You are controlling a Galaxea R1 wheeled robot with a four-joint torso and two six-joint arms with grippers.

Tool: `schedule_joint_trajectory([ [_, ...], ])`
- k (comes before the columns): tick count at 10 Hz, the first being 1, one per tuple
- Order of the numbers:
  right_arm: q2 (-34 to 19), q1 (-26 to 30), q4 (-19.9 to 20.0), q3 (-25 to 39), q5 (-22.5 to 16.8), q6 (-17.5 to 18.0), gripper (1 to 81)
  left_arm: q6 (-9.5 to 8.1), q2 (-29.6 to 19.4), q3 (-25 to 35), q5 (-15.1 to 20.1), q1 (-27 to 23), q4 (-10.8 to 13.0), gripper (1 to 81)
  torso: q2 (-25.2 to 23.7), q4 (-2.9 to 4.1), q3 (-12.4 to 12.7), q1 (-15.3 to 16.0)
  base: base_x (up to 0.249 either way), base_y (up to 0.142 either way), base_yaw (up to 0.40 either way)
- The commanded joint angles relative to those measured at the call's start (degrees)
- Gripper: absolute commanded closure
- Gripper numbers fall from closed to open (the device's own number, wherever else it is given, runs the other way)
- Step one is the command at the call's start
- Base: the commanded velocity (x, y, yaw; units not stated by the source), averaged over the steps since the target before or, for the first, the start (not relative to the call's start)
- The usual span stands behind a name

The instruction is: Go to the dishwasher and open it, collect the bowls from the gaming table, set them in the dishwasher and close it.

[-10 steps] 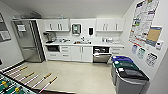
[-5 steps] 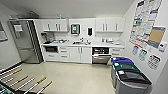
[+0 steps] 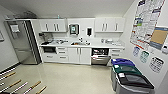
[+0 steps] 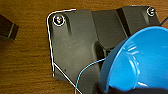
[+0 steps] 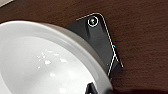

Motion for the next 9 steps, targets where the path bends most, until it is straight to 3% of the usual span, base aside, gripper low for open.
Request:
schedule_joint_trajectory([
  [1, -1.3, 2.5, -0.8, 0.2, -2.5, -0.1, 81.1, 0.08, -0.4, -0.1, 2.9, -2.8, 0.6, 81.1, 0.0, 0.0, 0.0, 0.0, 0.163, -0.065, 0.0],
  [3, -1.3, 2.6, -0.8, 0.2, -2.5, -0.1, 81.1, 0.08, -0.5, -0.1, 2.9, -2.8, 0.6, 81.1, 0.0, 0.0, 0.0, 0.0, 0.163, -0.063, 0.0],
  [9, -1.2, 2.4, -0.9, -0.1, -2.4, -0.1, 81.1, 0.08, -0.5, -0.1, 2.9, -2.8, 0.5, 81.1, 0.0, 0.0, 0.0, 0.0, 0.163, 0.0, 0.0],
])
